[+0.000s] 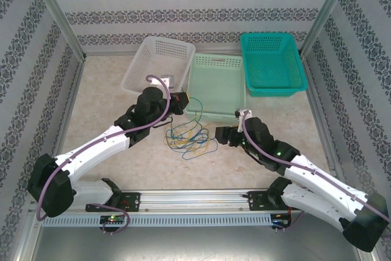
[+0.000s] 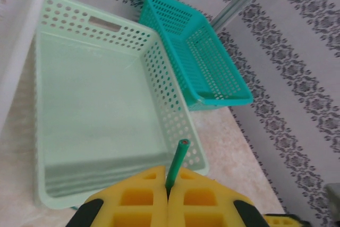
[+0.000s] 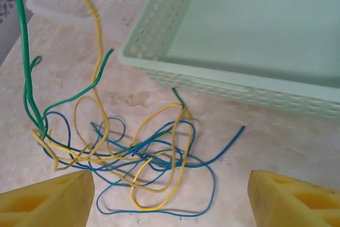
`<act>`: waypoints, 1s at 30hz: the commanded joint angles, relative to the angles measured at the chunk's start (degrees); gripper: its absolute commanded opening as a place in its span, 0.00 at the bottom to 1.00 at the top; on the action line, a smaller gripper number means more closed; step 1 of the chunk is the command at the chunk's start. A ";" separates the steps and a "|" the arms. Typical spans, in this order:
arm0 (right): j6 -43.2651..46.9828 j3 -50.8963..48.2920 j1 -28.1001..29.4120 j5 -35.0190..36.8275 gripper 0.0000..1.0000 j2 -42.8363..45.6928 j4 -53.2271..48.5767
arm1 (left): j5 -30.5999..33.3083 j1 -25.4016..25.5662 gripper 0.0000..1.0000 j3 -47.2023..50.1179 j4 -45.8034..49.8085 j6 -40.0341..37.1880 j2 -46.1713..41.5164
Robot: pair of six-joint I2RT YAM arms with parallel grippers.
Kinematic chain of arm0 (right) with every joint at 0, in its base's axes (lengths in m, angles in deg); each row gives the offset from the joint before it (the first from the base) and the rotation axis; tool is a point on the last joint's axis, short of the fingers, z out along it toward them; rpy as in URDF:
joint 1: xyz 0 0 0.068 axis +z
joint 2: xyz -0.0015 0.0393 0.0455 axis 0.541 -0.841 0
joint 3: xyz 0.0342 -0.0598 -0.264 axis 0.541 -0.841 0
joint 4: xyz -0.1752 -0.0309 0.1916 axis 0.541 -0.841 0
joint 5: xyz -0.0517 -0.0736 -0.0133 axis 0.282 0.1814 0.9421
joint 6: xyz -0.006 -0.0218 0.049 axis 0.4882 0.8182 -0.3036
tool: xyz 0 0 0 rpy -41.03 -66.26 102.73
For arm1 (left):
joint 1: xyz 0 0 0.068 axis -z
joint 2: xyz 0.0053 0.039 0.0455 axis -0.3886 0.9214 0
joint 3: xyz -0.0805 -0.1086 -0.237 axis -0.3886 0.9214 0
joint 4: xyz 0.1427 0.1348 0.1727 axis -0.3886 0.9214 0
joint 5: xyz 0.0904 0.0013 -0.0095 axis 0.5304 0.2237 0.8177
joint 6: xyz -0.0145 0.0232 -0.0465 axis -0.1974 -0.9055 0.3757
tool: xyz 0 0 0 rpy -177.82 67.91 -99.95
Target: Untangle the cables
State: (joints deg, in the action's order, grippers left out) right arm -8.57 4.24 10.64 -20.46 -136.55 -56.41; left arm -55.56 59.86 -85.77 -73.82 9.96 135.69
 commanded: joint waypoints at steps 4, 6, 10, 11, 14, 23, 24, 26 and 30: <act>-1.66 -1.82 4.09 -0.19 0.76 -4.71 12.50 | -4.75 -0.62 0.00 -1.91 -9.20 3.30 1.35; -1.67 -2.04 5.12 -1.36 0.76 -7.23 15.74 | -4.27 -0.65 0.00 -1.35 -9.48 3.70 0.96; -0.12 -0.86 8.18 -2.05 0.76 -11.58 18.59 | -3.21 -0.67 0.00 -0.38 -9.35 4.12 0.05; 0.26 -0.73 8.90 -2.03 0.76 -12.35 19.40 | -2.82 -0.64 0.00 -0.31 -9.01 4.30 -0.10; 0.63 -0.53 10.25 -2.07 0.75 -14.16 20.72 | -2.31 -0.64 0.00 -0.44 -8.78 4.55 -0.15; 1.26 0.42 10.66 -0.92 0.55 -18.56 21.08 | -1.96 -0.68 0.00 -0.06 -9.30 5.12 -0.65; 1.42 0.51 10.66 -0.74 0.50 -18.74 21.25 | -1.82 -0.69 0.00 -0.02 -9.39 5.14 -0.67; 1.53 0.83 10.66 -0.64 0.38 -18.77 21.10 | -1.56 -0.83 0.00 -0.02 -9.24 5.24 -0.80; 0.99 0.22 10.70 1.64 0.09 -15.67 16.59 | -0.59 -2.36 0.00 0.31 -7.64 5.65 -2.16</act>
State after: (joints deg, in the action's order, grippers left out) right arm -8.05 3.41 20.76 -21.40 -154.67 -37.62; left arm -57.66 59.31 -85.86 -79.22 14.42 136.17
